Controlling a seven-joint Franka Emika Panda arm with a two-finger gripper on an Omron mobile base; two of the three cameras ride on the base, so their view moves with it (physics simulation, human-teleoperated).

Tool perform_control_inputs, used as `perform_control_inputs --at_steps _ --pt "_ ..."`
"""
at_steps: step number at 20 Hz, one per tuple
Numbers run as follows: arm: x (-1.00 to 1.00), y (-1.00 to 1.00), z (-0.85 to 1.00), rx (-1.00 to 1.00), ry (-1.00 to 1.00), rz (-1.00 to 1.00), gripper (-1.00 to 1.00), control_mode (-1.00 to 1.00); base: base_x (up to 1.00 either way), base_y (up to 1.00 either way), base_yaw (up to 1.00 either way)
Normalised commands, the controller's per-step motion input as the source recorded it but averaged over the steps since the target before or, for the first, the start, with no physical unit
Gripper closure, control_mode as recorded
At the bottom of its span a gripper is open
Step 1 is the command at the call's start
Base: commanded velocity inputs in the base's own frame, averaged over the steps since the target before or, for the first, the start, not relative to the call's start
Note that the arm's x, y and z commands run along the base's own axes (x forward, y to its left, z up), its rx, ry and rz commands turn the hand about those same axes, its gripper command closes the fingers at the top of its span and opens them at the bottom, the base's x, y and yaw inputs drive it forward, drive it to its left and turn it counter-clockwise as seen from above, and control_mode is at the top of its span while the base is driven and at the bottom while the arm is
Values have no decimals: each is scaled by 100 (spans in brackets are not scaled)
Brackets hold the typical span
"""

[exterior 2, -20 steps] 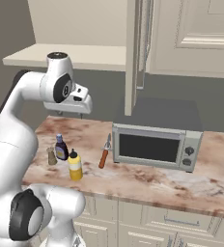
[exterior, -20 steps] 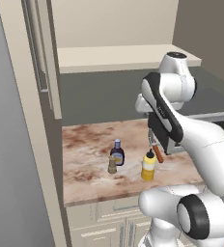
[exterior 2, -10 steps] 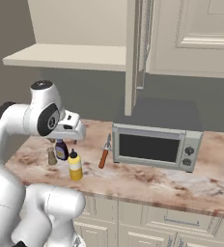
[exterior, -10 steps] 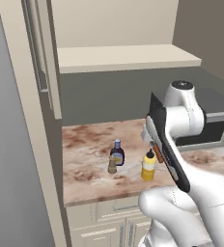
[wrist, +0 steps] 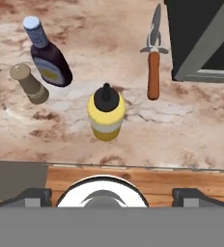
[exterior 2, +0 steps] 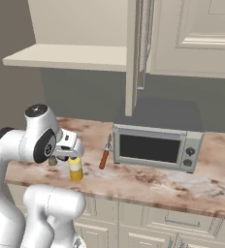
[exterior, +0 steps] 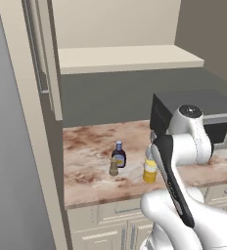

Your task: There are various items on the counter. Only move the condiments/shakers into the cabinet.

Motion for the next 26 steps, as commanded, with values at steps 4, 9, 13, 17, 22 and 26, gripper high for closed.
perform_control_inputs --at_steps 4,9,13,17,22,26 --pt "0 0 -12 0 -7 0 -100 -100 0 0 0" --pt "0 0 -13 0 -6 0 -100 -100 0 0 0" --pt "0 1 -19 0 -8 0 -100 -100 0 0 0" --pt "-4 -14 -30 0 -5 2 -100 -100 0 0 0" --pt "-10 -91 -28 8 -3 21 -100 -100 0 0 0" --pt "-61 -94 -18 12 -12 31 -100 -100 0 0 0"
